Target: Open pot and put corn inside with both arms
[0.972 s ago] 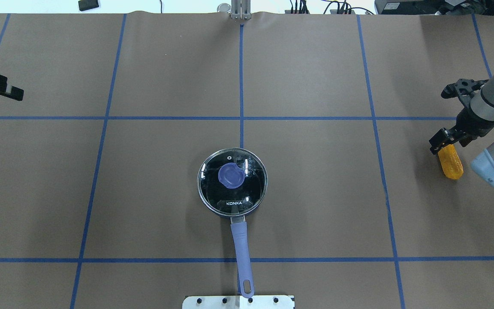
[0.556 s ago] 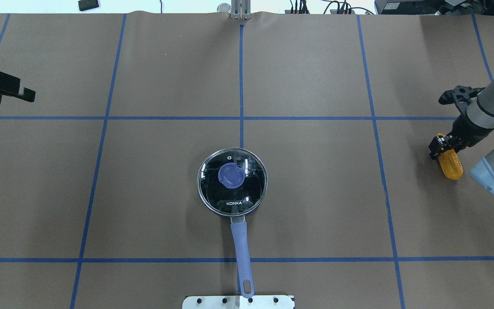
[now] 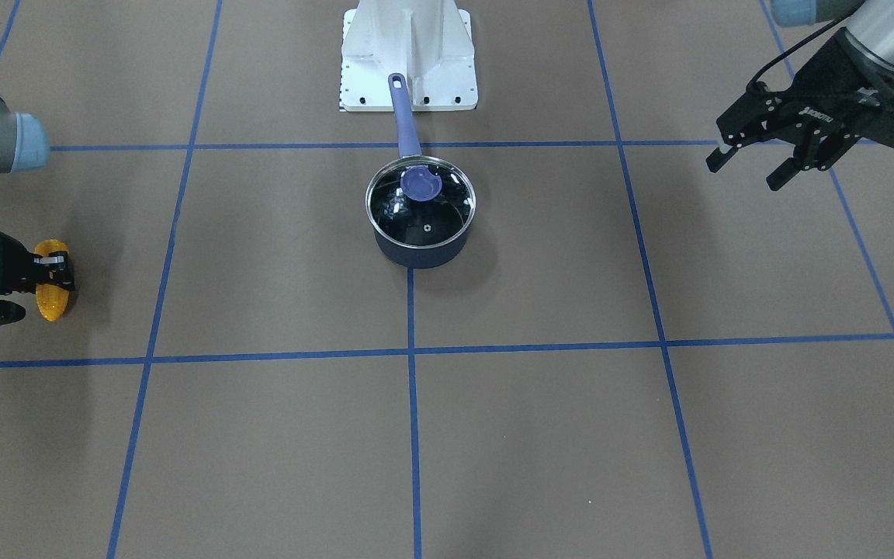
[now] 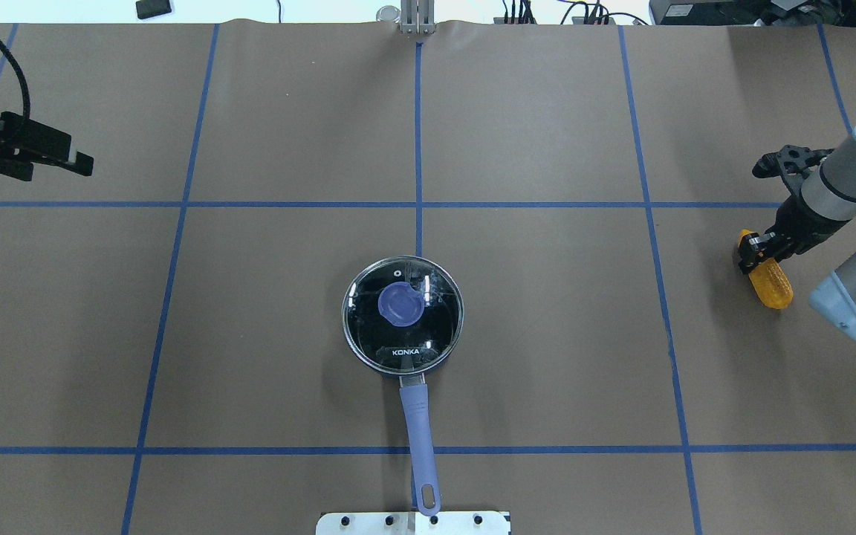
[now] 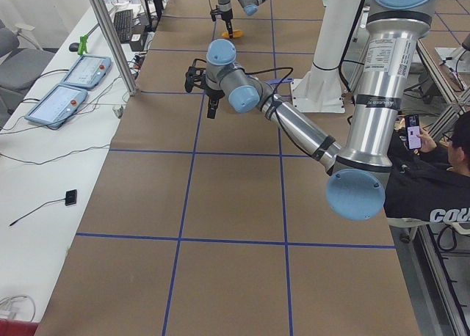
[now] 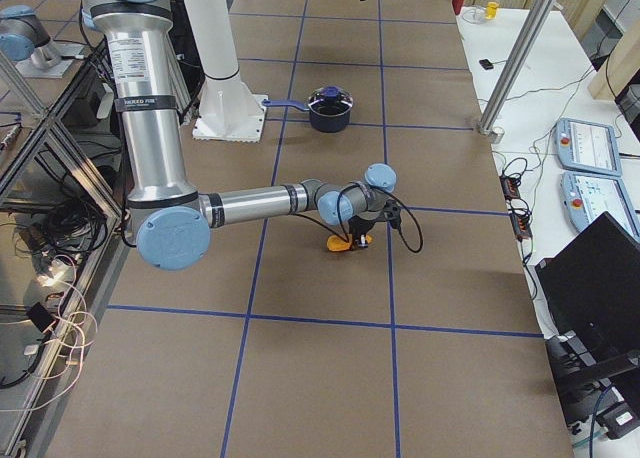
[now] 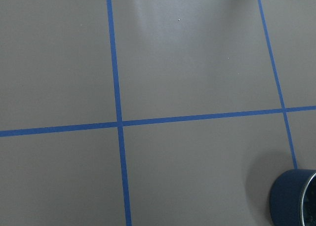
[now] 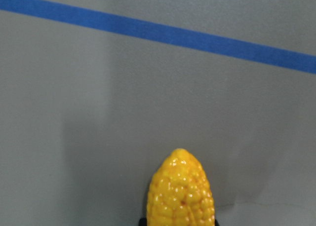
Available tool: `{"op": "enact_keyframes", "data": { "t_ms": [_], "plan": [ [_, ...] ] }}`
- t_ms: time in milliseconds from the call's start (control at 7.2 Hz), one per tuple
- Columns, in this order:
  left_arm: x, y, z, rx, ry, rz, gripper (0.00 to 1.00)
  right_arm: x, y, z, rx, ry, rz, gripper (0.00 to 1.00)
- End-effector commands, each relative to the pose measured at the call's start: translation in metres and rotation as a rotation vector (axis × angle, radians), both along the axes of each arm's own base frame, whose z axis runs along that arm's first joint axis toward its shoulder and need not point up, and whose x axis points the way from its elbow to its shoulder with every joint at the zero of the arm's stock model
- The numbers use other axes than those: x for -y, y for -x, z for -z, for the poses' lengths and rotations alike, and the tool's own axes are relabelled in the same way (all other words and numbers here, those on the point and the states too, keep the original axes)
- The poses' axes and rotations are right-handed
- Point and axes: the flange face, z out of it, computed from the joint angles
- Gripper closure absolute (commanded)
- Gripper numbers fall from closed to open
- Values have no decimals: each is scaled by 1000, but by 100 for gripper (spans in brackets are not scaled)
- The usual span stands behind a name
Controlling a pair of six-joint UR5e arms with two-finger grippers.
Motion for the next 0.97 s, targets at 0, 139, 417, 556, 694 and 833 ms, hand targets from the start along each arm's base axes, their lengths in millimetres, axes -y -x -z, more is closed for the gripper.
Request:
{"op": "enact_keyframes", "data": {
  "t_ms": [0, 139, 417, 556, 694, 833],
  "plan": [
    [-16, -58, 35, -23, 43, 5, 1, 25, -13, 49, 24, 11, -35, 75],
    [-27, -99, 61, -10, 77, 8, 1, 38, -17, 85, 15, 23, -50, 75],
    [-74, -200, 143, 87, 88, -25, 1, 71, -12, 162, 14, 22, -66, 73],
    [-100, -235, 163, 93, 113, -29, 1, 82, -8, 187, 19, 8, -68, 73],
    [-113, -258, 172, 94, 112, -36, 1, 88, -5, 198, 24, -2, -72, 72],
    [-115, -293, 180, 111, 117, -58, 1, 94, -3, 212, 29, -8, -76, 72]
  ]
}}
